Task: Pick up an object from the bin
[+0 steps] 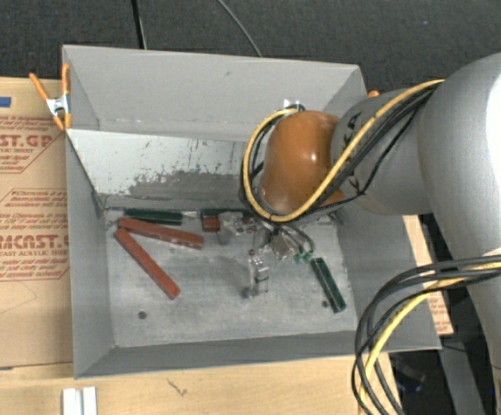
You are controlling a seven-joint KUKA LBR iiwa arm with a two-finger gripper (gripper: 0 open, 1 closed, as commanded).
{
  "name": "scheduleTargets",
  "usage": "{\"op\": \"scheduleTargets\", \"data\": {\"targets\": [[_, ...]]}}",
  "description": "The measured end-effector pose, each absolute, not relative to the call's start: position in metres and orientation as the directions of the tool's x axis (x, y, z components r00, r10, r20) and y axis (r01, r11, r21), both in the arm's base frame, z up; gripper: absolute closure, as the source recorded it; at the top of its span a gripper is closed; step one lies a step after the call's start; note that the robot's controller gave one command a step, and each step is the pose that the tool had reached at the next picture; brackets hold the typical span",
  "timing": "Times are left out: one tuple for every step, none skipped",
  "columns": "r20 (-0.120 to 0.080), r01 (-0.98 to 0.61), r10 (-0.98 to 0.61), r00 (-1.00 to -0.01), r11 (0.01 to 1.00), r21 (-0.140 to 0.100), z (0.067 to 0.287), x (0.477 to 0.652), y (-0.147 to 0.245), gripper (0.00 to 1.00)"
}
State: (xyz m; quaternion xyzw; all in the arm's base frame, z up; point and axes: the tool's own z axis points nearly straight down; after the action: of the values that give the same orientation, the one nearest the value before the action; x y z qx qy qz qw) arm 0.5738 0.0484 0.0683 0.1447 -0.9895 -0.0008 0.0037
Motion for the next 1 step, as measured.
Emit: {"op": "scheduleTargets", "data": {"targets": [[0.014, -0.296, -0.296, -0.955, 0.955, 0.0, 0.0775, 0.5835, 0.0938, 0.0]]}}
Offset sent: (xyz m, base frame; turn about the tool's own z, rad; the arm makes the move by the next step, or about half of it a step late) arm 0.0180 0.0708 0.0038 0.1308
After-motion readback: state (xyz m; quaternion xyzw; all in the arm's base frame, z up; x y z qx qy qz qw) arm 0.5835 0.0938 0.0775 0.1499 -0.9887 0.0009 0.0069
